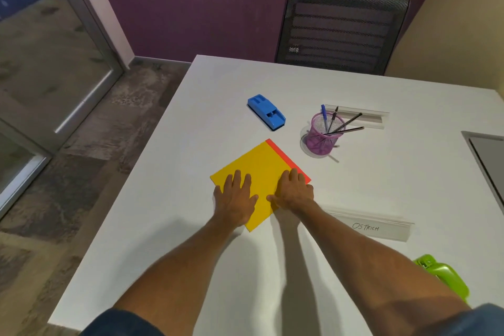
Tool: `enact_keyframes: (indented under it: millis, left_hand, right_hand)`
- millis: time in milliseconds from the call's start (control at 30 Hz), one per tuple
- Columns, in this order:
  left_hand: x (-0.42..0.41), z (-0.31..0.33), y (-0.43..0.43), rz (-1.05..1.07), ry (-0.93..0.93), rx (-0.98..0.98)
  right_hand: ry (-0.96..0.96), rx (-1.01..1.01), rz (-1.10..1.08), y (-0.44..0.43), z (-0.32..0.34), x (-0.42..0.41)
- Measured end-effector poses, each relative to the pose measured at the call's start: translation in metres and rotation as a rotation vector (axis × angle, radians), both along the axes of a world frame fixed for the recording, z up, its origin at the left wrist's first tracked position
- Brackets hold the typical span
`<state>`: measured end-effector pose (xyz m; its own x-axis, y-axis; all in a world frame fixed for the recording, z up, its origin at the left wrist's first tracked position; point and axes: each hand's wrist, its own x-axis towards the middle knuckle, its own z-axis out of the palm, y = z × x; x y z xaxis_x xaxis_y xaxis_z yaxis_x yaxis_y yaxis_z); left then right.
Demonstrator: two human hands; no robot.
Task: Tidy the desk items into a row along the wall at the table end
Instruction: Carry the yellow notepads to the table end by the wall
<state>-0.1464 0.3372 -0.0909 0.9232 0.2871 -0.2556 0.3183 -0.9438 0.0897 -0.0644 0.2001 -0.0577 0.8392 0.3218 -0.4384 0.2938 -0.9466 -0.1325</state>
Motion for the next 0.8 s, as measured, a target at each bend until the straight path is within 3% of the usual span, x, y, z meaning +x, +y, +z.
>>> enact_keyframes:
  millis: [200, 367, 533, 667, 800]
  left_hand:
    - [-0.003, 0.008, 0.004, -0.043, -0.137, 0.153]
    - [0.010, 0.020, 0.019, 0.102, -0.123, -0.051]
    - [0.026, 0.026, 0.020, 0.317, -0.004, -0.375]
    - [0.032, 0.034, 0.012, 0.483, -0.072, -0.407]
    - [0.034, 0.039, 0.020, 0.690, -0.014, -0.481]
  right_hand:
    - [0.065, -0.062, 0.102, 0.008, 0.006, 0.016]
    - [-0.014, 0.044, -0.252, 0.026, 0.007, -0.003]
    - [0.035, 0.155, -0.410, 0.033, 0.001, -0.012]
    - [0.066, 0.236, -0.520, 0.033, 0.004, -0.013]
    - [0.183, 0.357, -0.664, 0.021, 0.015, 0.001]
